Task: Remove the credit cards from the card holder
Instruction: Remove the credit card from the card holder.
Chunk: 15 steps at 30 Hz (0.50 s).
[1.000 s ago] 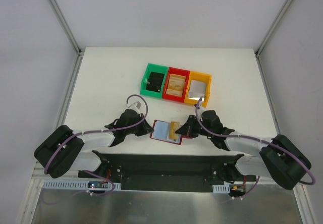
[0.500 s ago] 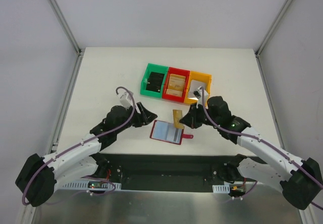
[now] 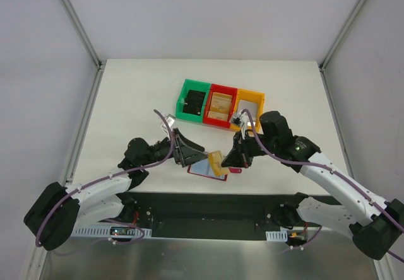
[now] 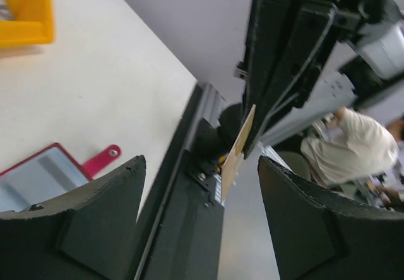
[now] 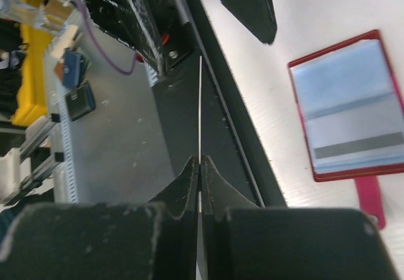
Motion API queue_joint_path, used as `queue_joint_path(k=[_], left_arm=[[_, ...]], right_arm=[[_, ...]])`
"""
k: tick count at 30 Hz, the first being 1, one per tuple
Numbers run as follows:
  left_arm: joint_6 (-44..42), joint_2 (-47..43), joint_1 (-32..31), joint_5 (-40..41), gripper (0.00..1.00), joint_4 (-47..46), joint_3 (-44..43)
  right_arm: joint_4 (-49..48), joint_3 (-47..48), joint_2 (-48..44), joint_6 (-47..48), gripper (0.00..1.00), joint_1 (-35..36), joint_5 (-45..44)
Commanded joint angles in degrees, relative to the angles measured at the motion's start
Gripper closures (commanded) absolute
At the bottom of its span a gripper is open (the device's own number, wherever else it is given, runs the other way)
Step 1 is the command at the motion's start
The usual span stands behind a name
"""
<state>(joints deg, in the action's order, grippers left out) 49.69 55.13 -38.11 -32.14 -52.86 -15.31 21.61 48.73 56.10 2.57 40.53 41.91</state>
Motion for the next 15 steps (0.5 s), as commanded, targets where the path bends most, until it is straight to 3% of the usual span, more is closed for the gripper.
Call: queue_joint_path(k=[1,4,9,15], left_arm=[[5.7,3.5,0.7,-13.0,0.29,-19.1,-1.2],[7.7,4.8,0.6,-12.8,0.30,-25.0,0.0],[8.2,6.8,0.4,-16.5,0.35,-25.0,-1.7],[8.9,9.5,-0.9,-20.3,0.50,-24.8,-3.7]], right_arm=[[-2.5,0.3,-1.7,-2.4,1.00,0.1,9.3],[-5.0,-0.3,-1.9,-5.8,1.00,0.1,11.1],[-8.6,-1.1,-1.7,-8.5,1.00,0.2,12.5],[-8.5,-0.8,-0.1,-8.3,1.00,0.1,12.5]])
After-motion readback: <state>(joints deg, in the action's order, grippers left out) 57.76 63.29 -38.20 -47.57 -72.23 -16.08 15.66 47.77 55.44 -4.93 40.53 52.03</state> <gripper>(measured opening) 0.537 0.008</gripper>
